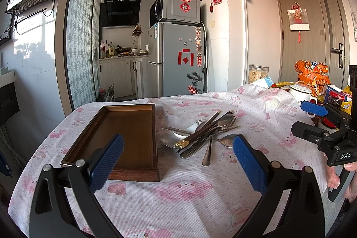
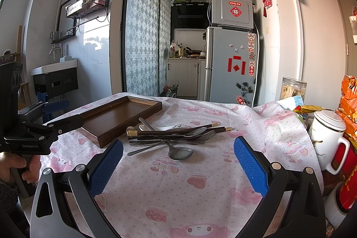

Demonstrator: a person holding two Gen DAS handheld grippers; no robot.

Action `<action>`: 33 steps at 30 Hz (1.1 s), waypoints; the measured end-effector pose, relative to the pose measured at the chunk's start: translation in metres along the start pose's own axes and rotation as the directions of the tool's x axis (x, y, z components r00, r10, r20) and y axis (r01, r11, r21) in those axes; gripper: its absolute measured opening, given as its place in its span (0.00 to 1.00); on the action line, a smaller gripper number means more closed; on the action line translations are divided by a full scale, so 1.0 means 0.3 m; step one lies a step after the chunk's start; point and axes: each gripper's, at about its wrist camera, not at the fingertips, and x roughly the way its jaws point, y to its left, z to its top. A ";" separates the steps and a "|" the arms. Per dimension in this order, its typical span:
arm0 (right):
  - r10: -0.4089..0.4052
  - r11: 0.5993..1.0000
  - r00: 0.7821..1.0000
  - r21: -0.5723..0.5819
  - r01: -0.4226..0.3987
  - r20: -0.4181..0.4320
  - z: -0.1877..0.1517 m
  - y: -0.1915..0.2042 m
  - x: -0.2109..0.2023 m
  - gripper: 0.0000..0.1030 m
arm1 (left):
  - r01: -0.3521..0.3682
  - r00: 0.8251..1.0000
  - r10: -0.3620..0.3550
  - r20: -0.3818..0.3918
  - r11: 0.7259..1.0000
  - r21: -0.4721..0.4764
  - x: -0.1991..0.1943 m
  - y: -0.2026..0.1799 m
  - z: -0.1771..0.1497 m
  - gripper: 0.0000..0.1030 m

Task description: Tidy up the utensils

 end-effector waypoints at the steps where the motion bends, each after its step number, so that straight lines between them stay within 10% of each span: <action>1: 0.000 1.000 1.000 0.000 0.000 0.000 0.000 0.000 0.000 0.97 | 0.000 1.000 0.000 0.000 1.000 0.000 0.000 0.000 0.000 0.97; 30: -0.006 1.000 1.000 0.009 0.006 -0.012 -0.012 -0.010 0.002 0.97 | 0.012 0.999 -0.012 -0.031 1.000 0.015 0.020 -0.010 0.004 0.97; 33: -0.022 1.000 1.000 0.013 0.022 -0.016 -0.009 -0.015 0.018 0.97 | 0.018 0.999 -0.018 -0.035 1.000 0.018 0.025 -0.011 0.003 0.85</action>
